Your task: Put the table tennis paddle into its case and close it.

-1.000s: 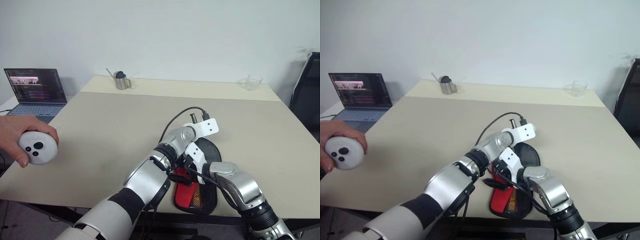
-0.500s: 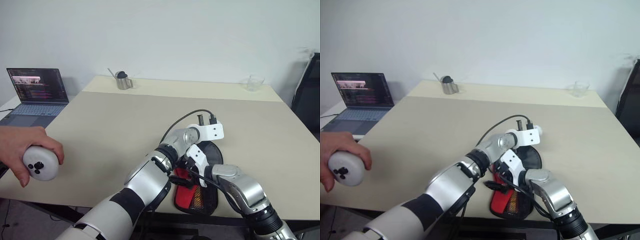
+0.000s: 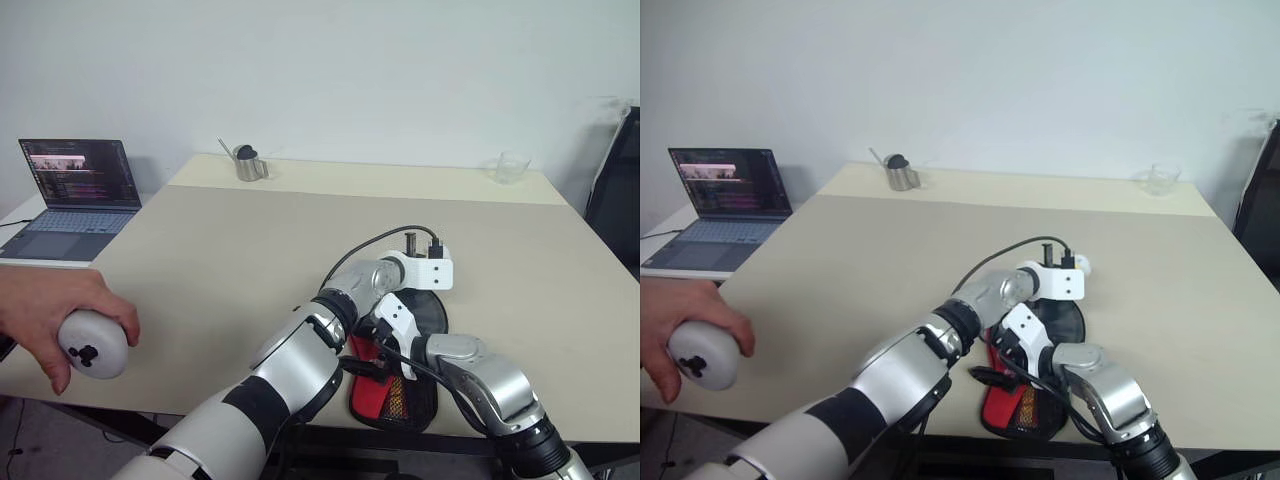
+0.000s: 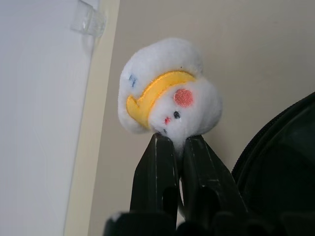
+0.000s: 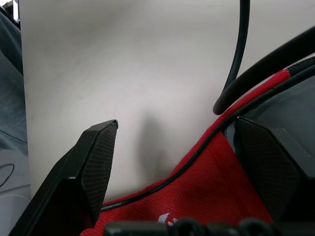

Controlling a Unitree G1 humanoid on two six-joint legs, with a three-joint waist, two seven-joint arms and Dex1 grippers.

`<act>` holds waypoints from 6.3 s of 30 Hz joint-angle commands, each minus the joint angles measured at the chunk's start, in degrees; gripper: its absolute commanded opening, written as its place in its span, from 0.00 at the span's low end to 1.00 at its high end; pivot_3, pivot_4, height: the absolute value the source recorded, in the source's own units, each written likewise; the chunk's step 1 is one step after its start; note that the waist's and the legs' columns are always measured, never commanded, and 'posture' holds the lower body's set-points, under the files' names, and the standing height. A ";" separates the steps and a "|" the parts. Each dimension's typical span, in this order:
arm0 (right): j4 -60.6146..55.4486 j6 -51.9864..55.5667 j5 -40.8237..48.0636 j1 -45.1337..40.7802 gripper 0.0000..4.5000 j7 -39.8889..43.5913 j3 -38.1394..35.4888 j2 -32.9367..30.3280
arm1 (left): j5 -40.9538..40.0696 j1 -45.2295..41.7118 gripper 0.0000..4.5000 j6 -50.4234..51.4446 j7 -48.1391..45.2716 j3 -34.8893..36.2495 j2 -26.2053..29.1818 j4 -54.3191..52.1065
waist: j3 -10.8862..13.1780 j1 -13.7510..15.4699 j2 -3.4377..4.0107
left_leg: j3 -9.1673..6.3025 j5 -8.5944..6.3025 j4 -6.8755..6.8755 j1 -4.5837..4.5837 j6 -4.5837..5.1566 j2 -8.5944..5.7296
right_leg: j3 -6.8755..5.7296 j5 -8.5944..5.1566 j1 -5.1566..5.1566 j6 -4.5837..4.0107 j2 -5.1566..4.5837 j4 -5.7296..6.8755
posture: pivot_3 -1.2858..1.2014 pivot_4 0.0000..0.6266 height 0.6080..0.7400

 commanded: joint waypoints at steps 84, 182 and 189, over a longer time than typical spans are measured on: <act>58.44 -22.00 -10.33 -42.50 0.93 1.24 -11.88 -7.52 | -39.86 45.22 0.66 31.14 -19.43 16.42 13.58 -68.76 | 0.61 -2.30 0.06 | 0.12 -0.01 0.21 0.00 0.04 0.20 | 0.36 -0.02 -0.15 -0.03 0.11 0.48 | 0.52 0.24 1.00; 45.99 -4.55 -10.80 -32.45 0.07 -1.91 -14.90 -17.61 | -36.57 37.16 1.00 38.89 -19.35 11.31 9.17 -52.84 | 0.50 -1.78 0.19 | 0.09 -0.02 -0.18 0.35 0.05 0.08 | 0.29 -0.01 0.25 0.03 0.13 -0.04 | 0.52 0.24 1.00; 38.97 -4.31 -10.36 -27.73 0.07 2.35 -13.74 -21.43 | -36.52 36.51 1.00 38.39 -19.85 10.98 8.69 -51.72 | 0.50 -0.90 0.19 | 0.08 -0.03 -0.18 0.32 0.04 0.05 | 0.27 -0.01 0.24 0.03 0.13 -0.11 | 0.52 0.24 1.00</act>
